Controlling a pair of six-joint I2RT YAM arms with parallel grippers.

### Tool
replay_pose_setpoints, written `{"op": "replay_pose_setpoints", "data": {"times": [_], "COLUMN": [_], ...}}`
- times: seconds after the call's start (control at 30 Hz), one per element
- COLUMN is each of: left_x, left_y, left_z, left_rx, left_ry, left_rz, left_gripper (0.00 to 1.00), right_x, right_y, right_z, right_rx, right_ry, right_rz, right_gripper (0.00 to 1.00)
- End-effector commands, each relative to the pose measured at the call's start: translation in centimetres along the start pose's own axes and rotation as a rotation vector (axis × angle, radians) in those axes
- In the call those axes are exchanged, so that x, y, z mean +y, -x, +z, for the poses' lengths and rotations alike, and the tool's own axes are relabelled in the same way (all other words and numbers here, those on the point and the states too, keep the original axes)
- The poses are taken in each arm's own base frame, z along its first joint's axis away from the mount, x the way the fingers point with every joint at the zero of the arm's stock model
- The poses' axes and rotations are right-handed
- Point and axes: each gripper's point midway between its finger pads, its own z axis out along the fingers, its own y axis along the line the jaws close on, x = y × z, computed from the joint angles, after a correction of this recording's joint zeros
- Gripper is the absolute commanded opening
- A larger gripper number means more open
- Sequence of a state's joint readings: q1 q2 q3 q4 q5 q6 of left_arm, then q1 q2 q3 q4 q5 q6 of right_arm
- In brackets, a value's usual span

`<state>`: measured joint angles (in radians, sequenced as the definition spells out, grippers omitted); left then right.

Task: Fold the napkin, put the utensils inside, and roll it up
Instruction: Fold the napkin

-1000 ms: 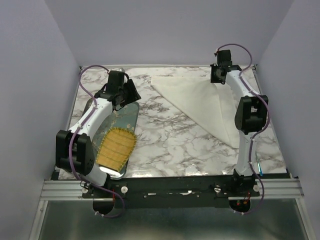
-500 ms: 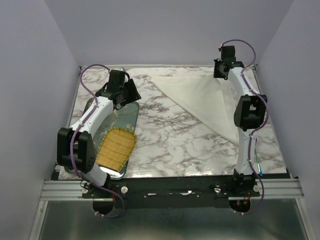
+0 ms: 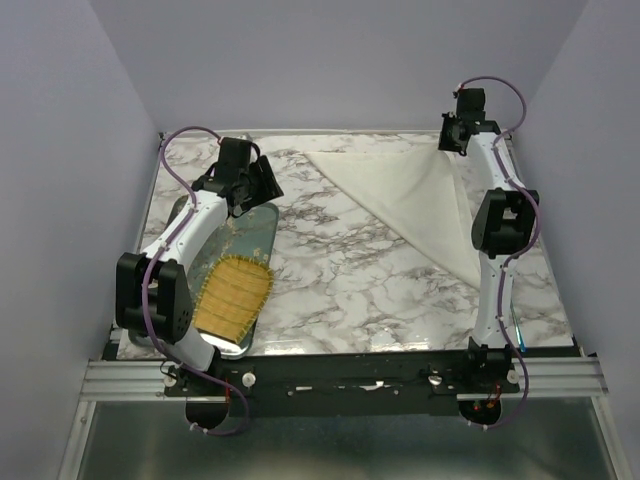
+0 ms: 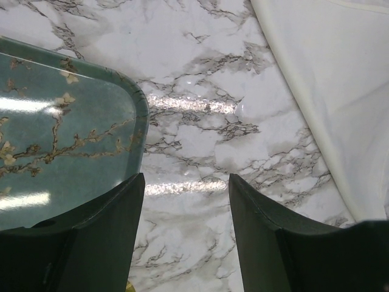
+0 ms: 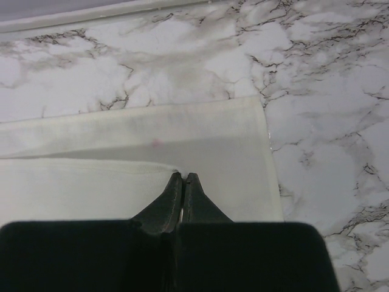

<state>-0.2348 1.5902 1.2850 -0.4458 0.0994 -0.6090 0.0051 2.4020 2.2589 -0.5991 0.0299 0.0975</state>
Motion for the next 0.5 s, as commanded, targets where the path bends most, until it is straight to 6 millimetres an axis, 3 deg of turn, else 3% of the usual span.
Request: {"op": "replay_pose_setpoints", "data": {"times": [0.0, 0.47], "left_x": [-0.9, -0.8], "left_y": [0.8, 0.7], "left_z": [0.0, 0.3], "left_rx": [-0.003, 0.003], "left_ry": [-0.028, -0.026], "left_rz": [0.011, 0.009], "left_gripper": [0.67, 0.67], "right_x": [0.6, -0.9], "right_y": [1.0, 3.1], "right_z": [1.0, 1.7], "right_rx": [-0.037, -0.105], "right_ry": [0.029, 0.045], "right_rz": [0.014, 0.074], "right_gripper": [0.01, 0.01]}}
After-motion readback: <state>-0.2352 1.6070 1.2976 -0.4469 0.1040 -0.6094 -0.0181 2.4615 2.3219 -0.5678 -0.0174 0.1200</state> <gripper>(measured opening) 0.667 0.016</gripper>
